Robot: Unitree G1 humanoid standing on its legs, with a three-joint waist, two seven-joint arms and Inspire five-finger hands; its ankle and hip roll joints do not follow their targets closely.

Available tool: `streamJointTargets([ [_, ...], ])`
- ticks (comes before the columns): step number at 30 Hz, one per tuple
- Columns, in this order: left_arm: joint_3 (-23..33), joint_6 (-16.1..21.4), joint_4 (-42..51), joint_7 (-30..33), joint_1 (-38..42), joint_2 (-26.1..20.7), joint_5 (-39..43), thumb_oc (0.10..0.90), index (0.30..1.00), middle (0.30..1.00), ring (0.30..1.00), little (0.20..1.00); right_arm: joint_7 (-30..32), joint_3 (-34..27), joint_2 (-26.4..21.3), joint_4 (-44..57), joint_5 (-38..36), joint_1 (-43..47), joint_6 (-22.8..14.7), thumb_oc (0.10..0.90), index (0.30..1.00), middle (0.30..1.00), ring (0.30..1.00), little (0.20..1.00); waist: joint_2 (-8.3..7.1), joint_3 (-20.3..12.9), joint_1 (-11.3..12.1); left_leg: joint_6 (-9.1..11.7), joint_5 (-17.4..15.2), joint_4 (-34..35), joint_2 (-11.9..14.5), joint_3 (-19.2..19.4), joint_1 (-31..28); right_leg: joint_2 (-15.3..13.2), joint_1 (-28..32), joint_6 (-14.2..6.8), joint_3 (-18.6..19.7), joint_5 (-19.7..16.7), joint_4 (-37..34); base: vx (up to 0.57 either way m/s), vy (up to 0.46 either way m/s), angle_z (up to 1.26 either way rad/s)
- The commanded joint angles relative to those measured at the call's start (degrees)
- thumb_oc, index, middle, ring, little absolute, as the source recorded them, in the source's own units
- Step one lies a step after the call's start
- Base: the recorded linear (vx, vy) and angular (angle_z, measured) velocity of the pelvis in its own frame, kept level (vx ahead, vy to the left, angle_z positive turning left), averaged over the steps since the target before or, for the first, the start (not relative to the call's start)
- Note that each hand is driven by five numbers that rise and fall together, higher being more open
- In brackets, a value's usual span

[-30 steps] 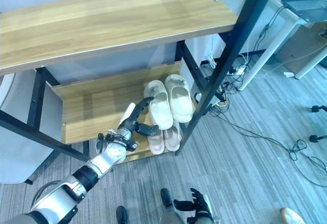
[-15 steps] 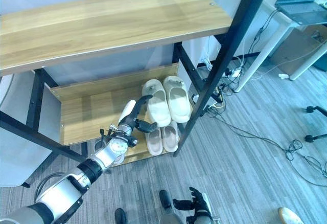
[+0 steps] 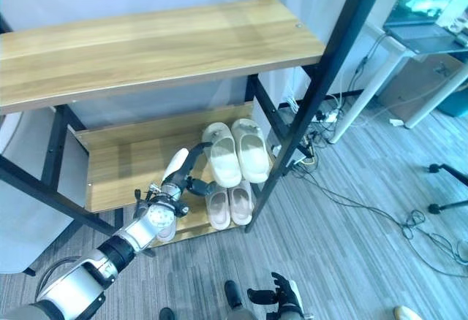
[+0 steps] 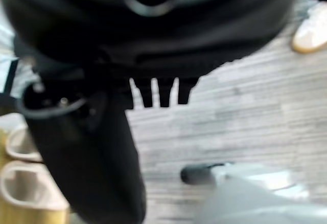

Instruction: Arrange the slippers neatly on the shoe rack.

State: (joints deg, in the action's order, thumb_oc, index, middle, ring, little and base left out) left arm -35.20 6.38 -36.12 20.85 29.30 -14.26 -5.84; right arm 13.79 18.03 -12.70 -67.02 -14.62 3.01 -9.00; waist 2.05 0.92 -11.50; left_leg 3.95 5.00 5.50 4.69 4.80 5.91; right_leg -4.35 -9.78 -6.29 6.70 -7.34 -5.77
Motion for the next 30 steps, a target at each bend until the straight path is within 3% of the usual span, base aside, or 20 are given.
streamJointTargets([
  [1,5.2,4.5,2.8,1.0,5.7,-0.1,-2.1,0.8,0.9,0.9,0.9,0.9,-0.1,-1.9,-1.0,-0.8,-1.3,1.4,-1.3,0.8,0.9,0.9,0.9,0.9,0.13,1.2,1.5,-1.1,-7.1,-0.5,-2.5,0.5,-2.8,2.0,3.0,0.1,-4.1,8.5,0.8,-0.01,-0.002,0.11],
  [11,8.8,5.8,9.3,-3.0,-2.4,-1.0,5.7,0.8,0.9,0.9,0.9,0.9,-0.6,-3.0,-0.1,-1.3,-0.3,-0.7,0.2,0.8,0.9,0.9,0.9,0.9,-0.49,-0.9,2.8,-1.4,-7.0,-0.5,-3.1,-0.4,-4.1,1.5,4.9,-0.3,-5.2,7.9,0.8,-0.03,0.009,0.05],
  [17,6.1,6.6,18.0,-12.1,-12.0,-2.5,11.5,0.8,0.9,0.9,0.9,0.9,-1.3,-2.8,0.9,-2.2,2.1,-2.1,1.7,0.8,0.9,0.9,0.9,0.9,-0.96,-2.5,4.6,-1.6,-7.1,-0.5,-3.5,-1.2,-5.6,1.4,7.0,-0.6,-6.4,7.7,0.8,-0.05,0.031,0.08],
  [25,8.6,6.1,24.3,-17.3,-22.9,-6.9,14.7,0.8,0.9,0.9,0.9,0.9,-1.5,-2.8,1.2,-1.3,3.0,-1.3,1.7,0.8,0.9,0.9,0.9,0.9,-2.18,-4.1,6.5,-1.9,-7.1,-0.5,-3.4,-2.2,-7.1,1.7,9.1,-0.4,-7.4,8.2,0.8,-0.04,-0.003,0.1],
  [27,9.4,5.7,25.0,-21.2,-26.0,-7.7,22.1,0.8,0.9,0.9,0.9,0.9,-1.9,-2.6,1.0,-1.0,3.5,-1.3,1.7,0.8,0.9,0.9,0.9,0.9,-2.33,-4.4,6.7,-1.8,-7.2,-0.5,-3.4,-2.3,-7.5,1.8,9.7,-0.4,-7.7,8.2,0.9,-0.03,-0.002,0.04],
  [28,9.4,5.7,25.0,-21.2,-26.0,-7.7,22.1,0.8,0.9,0.9,0.9,0.9,-1.9,-2.6,1.0,-1.0,3.5,-1.3,1.7,0.8,0.9,0.9,0.9,0.9,-2.34,-4.4,6.7,-1.8,-7.2,-0.5,-3.4,-2.3,-7.5,1.8,9.7,-0.4,-7.7,8.2,0.9,-0.01,0.0,0.05],
  [29,10.7,3.9,25.5,-26.1,-30.3,-7.5,33.0,0.8,0.9,0.9,0.9,0.9,-2.5,-2.3,1.0,-1.1,4.4,-1.6,2.0,0.8,0.9,0.9,0.9,0.9,-2.34,-5.1,7.0,-1.8,-7.2,-0.5,-3.3,-2.2,-7.8,1.8,10.0,-0.3,-7.9,8.3,0.9,0.0,0.0,0.08],
  [30,11.3,3.1,25.3,-27.4,-31.8,-7.4,36.7,0.8,0.9,0.9,0.9,0.9,-2.8,-2.4,1.0,-1.2,4.5,-1.6,2.2,0.8,0.9,0.9,0.9,0.9,-2.39,-5.4,7.0,-1.8,-7.2,-0.5,-3.2,-2.2,-7.9,1.8,10.1,-0.2,-7.9,8.3,1.0,0.0,0.002,0.08],
])
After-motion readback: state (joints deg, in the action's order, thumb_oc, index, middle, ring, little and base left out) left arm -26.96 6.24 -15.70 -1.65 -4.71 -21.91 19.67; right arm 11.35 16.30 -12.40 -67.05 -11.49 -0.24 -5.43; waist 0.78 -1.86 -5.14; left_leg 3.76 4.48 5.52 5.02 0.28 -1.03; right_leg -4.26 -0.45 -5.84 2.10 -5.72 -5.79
